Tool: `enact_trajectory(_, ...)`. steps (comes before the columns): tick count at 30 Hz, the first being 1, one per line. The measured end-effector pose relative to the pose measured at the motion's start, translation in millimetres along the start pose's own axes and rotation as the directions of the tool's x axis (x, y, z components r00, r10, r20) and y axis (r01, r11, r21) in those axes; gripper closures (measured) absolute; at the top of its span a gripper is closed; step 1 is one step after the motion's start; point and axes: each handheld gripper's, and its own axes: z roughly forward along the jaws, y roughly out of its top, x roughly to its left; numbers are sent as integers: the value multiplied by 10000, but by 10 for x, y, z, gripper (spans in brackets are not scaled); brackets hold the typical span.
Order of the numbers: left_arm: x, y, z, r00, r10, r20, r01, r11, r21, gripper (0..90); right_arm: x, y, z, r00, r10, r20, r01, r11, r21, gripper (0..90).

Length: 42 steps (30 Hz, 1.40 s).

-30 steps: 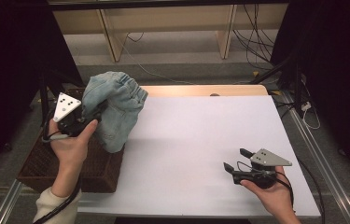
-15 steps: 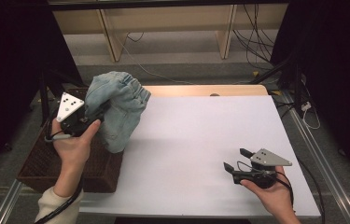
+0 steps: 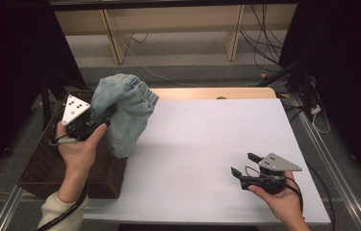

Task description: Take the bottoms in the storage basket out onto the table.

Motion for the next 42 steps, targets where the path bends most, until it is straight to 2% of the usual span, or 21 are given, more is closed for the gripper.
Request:
enact_trajectory(23,-99,52,17,9996,179,226,-176,9997,-144,719,-1,0,-5,10000,-4,6,4,10000,-19,205)
enact_trajectory(42,-195,69,48,9979,285,579,-267,9991,-314,719,-1,1,-6,10000,-4,11,4,10000,-21,205)
